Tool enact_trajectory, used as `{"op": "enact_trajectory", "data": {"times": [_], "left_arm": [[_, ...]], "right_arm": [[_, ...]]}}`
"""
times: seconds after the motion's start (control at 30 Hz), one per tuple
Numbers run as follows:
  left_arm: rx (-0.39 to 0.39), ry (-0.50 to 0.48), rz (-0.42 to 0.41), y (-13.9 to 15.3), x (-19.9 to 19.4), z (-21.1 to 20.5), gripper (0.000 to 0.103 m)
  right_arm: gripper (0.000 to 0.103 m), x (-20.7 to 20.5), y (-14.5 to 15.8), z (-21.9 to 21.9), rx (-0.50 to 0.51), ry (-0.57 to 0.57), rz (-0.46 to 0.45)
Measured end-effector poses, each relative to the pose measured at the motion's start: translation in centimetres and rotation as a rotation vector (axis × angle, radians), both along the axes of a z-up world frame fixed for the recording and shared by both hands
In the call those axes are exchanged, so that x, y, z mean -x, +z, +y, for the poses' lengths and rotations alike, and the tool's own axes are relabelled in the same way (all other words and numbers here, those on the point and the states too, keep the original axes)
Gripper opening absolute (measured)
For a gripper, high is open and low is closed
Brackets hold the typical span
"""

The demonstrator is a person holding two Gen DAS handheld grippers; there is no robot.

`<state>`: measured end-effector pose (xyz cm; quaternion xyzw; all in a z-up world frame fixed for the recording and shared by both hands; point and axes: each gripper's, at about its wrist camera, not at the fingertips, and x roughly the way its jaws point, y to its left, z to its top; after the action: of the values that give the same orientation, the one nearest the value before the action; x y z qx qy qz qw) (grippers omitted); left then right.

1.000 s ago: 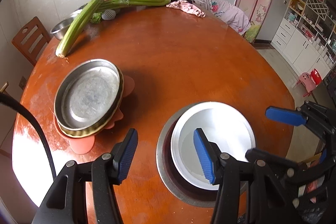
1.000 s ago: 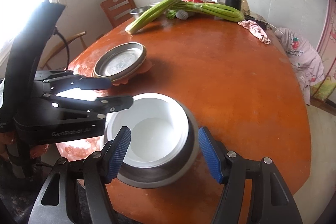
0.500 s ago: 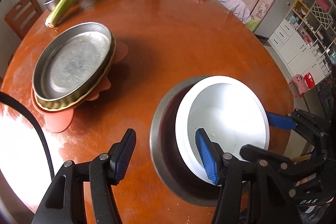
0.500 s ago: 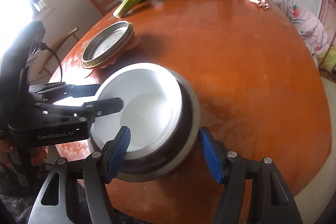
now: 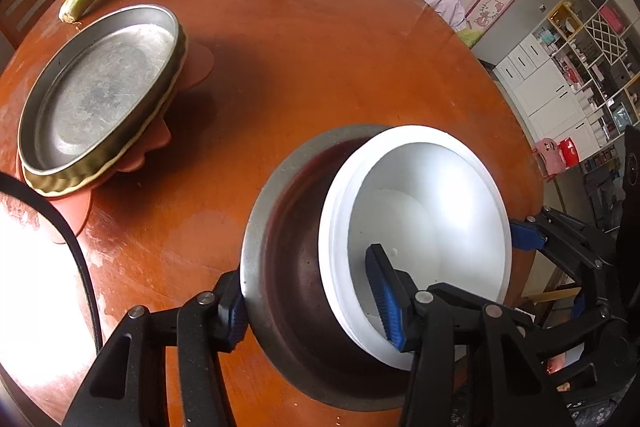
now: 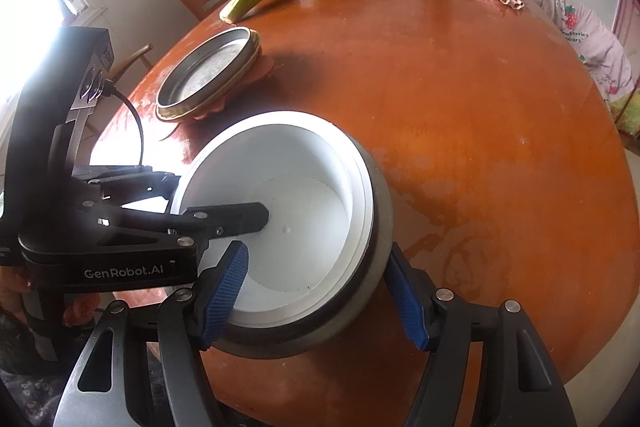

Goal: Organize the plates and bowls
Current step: 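Lift the nested bowls with the right tool and carry them over the steel pan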

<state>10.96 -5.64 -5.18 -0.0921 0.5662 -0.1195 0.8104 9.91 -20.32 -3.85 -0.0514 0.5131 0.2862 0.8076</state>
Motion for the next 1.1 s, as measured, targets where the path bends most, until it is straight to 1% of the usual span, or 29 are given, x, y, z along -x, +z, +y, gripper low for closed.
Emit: {"op": "enact_trajectory", "data": {"times": [0.13, 0.27, 0.53, 0.63, 0.73, 0.8, 0.97, 1.1], "left_arm": [[0.000, 0.013, -0.023, 1.1, -0.3, 0.6, 0.052], [-0.022, 0.039, -0.079, 3.3, -0.6, 1.8, 0.052], [-0.056, 0.108, -0.146, 6.8, -1.9, 6.3, 0.052], [-0.074, 0.141, -0.160, 7.8, -2.5, 8.5, 0.052], [-0.096, 0.172, -0.176, 8.3, -3.1, 10.4, 0.056], [-0.119, 0.202, -0.180, 8.4, -3.6, 11.7, 0.057], [-0.080, 0.242, -0.162, 7.5, -4.8, 14.8, 0.057], [-0.074, 0.260, -0.150, 6.6, -5.5, 16.3, 0.057]], "right_arm": [[0.071, -0.4, 0.6, 0.4, -0.016, 0.006, -0.003], [0.071, -0.9, 2.4, 1.5, -0.035, 0.033, -0.043], [0.071, -2.8, 5.7, 6.2, -0.037, 0.112, -0.126], [0.071, -3.9, 6.4, 8.4, -0.041, 0.145, -0.131], [0.071, -4.9, 7.0, 11.1, -0.031, 0.189, -0.147], [0.071, -5.4, 7.0, 12.4, -0.036, 0.214, -0.146], [0.071, -7.0, 6.5, 15.4, -0.040, 0.246, -0.126], [0.071, -8.0, 5.8, 17.1, -0.023, 0.260, -0.117]]}}
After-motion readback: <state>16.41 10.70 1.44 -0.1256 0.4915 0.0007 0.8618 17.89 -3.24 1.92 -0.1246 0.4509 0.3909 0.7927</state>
